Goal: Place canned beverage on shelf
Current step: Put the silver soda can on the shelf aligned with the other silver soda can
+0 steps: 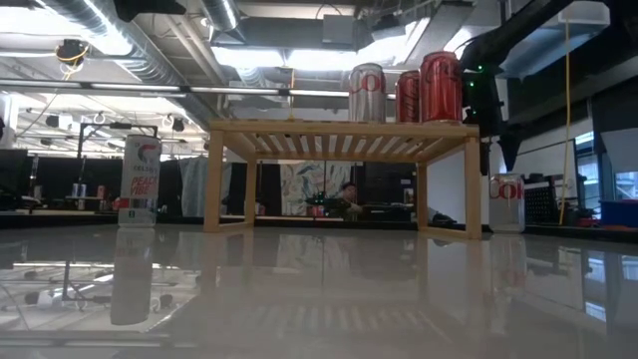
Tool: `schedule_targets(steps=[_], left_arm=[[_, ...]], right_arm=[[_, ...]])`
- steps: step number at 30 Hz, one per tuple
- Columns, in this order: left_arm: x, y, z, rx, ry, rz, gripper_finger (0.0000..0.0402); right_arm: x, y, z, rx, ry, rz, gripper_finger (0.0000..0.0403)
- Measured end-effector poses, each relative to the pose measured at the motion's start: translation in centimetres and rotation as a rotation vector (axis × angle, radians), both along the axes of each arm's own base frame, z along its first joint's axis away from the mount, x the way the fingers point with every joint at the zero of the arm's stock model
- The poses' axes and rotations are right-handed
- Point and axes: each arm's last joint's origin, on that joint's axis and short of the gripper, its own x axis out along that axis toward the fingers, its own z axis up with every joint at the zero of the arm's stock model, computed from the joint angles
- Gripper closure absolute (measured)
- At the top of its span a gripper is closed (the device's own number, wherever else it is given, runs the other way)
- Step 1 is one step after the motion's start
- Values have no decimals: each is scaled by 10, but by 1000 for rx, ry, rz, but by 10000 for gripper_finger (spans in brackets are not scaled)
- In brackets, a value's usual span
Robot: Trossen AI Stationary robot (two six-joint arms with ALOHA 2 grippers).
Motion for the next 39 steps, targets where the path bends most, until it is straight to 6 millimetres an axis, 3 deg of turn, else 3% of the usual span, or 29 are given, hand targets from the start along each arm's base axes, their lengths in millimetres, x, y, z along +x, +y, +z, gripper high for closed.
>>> schedule_targets(steps=[26,39], left_arm=[[0,0,0,2,-1,6,53],[0,1,1,9,-5,23,53]], right_arm=[[2,-4,-11,64,37,81,127],[8,3,-9,149,-50,178,127]])
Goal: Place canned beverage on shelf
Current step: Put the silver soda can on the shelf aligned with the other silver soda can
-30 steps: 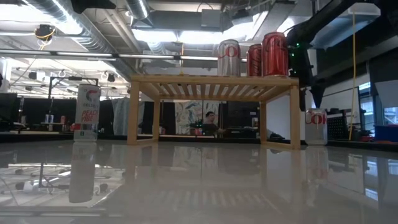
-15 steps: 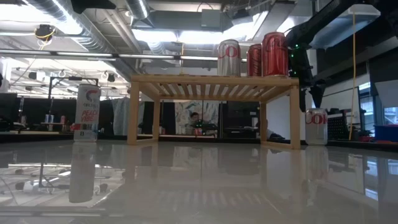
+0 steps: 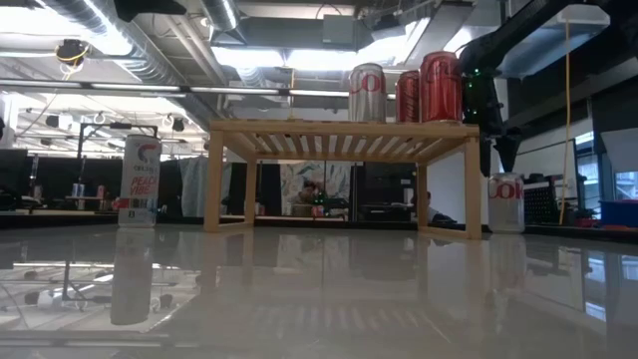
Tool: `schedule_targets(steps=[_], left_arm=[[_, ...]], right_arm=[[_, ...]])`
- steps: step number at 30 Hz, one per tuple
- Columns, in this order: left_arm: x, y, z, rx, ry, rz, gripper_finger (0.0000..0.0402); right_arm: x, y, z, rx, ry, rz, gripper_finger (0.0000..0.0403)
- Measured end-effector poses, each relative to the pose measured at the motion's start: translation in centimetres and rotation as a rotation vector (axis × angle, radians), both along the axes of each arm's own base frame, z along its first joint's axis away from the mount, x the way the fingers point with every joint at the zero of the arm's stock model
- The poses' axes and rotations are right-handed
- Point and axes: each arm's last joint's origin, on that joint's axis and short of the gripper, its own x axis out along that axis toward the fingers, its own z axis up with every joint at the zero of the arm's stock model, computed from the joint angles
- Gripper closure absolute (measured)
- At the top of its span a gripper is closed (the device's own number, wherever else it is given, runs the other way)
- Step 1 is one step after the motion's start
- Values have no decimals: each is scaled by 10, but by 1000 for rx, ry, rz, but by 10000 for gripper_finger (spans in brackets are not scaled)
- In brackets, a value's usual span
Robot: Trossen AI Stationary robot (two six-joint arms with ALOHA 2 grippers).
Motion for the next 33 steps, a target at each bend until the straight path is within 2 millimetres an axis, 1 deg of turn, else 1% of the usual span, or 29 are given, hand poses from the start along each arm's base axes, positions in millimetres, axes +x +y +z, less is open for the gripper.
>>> schedule_targets(steps=[8,12,15,20,24,27,33], left_arm=[[0,0,0,3,0,8,53],[0,0,0,4,1,8,53],[0,0,0,24,7,1,53],[0,1,0,40,11,7,53],[0,1,0,45,11,19,53],[0,1,0,45,12,19,53],[0,1,0,38,10,21,53]], right_arm=[[-1,4,0,61,-27,10,127],[-2,6,3,53,-34,7,127],[-3,8,8,30,-44,-15,127],[-5,15,21,-3,-74,-25,127],[-6,14,21,-21,-49,-34,127],[-8,12,21,-80,15,-79,127],[-8,9,22,-134,54,-144,137]])
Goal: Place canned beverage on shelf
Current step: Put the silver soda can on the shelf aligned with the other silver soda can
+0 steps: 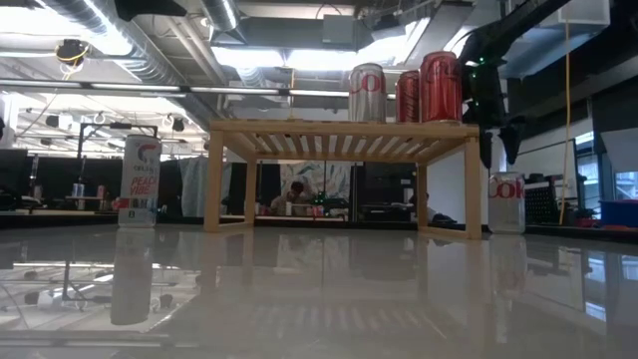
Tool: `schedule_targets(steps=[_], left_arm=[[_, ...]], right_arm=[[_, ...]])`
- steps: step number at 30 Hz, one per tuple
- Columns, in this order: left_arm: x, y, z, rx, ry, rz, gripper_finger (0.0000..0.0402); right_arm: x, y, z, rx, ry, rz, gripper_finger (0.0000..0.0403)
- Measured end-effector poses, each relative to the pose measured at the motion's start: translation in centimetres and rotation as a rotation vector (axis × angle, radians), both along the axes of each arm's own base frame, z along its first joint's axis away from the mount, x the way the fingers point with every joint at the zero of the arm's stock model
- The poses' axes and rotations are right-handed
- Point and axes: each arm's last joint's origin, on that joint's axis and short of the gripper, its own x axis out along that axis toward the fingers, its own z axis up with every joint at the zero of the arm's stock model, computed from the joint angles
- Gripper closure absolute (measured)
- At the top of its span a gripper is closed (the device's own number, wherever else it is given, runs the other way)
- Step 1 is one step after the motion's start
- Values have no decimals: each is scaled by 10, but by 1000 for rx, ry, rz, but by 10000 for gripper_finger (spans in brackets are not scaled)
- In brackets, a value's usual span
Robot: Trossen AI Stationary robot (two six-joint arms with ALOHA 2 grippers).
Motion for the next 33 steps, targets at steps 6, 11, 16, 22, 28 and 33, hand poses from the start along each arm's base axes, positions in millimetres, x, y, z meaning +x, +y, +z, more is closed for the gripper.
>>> schedule_targets(steps=[6,11,16,22,28,33], left_arm=[[0,0,0,-4,-1,-5,53],[0,0,0,-4,-1,-5,53],[0,0,0,-4,0,-5,53],[0,0,0,-4,2,-5,53],[0,0,0,-4,4,-7,53],[0,0,-1,-5,7,-7,53]], right_arm=[[1,-1,0,-13,-5,-1,148],[0,-2,0,-15,-4,-8,137],[2,-3,0,-25,-28,-34,88],[3,-4,0,-20,-73,-31,22],[4,-4,0,-21,-86,-1,8],[3,-6,-6,-47,-46,-15,29]])
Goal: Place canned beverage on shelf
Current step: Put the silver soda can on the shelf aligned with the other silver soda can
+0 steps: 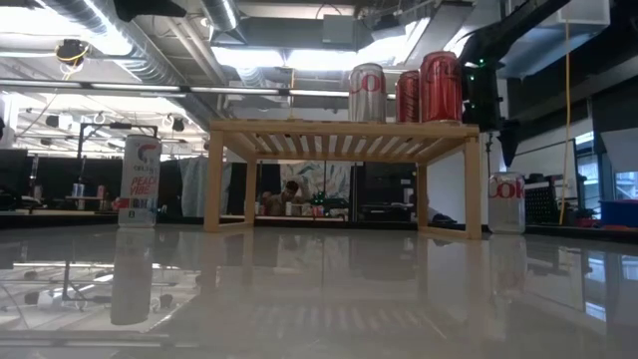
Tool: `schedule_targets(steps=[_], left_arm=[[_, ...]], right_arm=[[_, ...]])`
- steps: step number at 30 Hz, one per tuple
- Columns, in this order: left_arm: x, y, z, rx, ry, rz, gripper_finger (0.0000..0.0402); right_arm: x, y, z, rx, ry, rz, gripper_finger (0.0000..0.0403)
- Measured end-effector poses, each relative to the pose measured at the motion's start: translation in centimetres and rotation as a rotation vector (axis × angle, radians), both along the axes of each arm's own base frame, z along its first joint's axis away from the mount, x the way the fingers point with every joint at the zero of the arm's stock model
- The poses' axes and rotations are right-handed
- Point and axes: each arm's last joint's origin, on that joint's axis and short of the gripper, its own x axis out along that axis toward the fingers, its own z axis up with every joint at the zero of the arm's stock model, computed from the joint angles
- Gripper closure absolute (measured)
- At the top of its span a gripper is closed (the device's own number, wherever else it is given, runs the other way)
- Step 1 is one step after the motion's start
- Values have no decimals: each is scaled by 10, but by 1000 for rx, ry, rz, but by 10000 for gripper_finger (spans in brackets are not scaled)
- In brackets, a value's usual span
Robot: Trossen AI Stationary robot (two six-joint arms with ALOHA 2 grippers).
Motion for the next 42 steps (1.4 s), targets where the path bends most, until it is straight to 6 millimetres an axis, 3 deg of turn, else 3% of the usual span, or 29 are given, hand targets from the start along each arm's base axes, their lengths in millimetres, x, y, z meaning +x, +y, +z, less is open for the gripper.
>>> schedule_targets(steps=[10,31,42], left_arm=[[0,0,0,0,1,-1,53],[0,0,0,0,1,-2,53],[0,0,0,0,1,-1,53]], right_arm=[[1,2,-7,12,33,43,77],[7,9,-26,121,80,147,79],[9,13,-27,199,-23,156,79]])
